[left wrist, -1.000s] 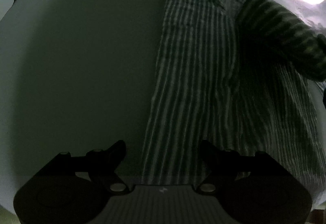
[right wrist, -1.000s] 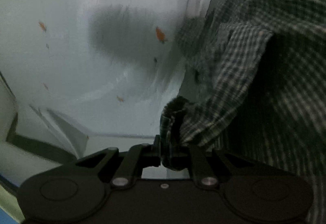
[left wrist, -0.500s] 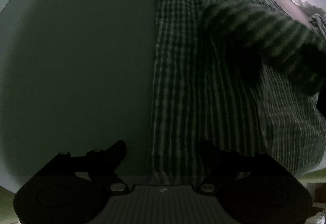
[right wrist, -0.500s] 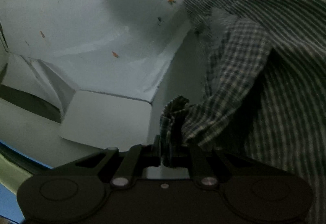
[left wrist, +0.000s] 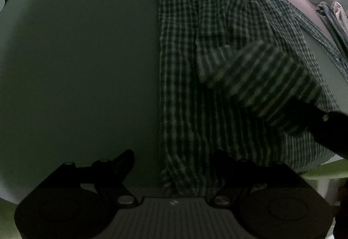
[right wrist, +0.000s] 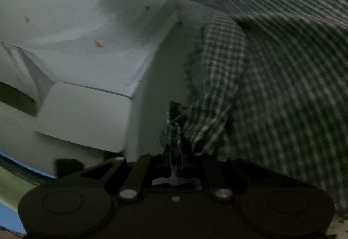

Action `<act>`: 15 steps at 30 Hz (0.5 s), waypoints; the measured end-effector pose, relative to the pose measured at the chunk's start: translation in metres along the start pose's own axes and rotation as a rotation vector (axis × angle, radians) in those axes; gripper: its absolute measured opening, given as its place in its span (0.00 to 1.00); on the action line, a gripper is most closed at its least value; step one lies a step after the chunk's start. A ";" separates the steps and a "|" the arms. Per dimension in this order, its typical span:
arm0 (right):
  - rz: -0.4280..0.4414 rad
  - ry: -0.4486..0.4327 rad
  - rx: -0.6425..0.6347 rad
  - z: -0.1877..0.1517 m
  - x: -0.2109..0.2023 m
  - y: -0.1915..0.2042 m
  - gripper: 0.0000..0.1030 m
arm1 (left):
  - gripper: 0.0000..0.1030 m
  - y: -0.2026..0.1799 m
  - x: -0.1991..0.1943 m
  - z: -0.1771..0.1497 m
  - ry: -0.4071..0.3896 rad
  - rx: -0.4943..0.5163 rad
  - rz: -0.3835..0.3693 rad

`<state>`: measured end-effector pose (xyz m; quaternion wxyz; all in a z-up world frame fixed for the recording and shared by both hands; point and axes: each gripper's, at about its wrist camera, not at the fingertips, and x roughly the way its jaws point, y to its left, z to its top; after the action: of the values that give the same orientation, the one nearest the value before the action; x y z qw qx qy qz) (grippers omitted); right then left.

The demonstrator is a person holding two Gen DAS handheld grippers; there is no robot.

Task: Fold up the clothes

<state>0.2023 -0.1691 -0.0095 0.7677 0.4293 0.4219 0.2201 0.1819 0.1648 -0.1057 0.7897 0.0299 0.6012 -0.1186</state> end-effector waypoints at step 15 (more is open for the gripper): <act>0.178 -0.156 0.184 0.001 -0.015 -0.013 0.25 | 0.79 0.012 -0.015 -0.019 -0.035 -0.003 0.006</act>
<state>0.1944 -0.1868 -0.0137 0.7331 0.5492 0.3396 0.2135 0.1629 0.1820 -0.0982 0.8003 0.0283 0.5876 -0.1158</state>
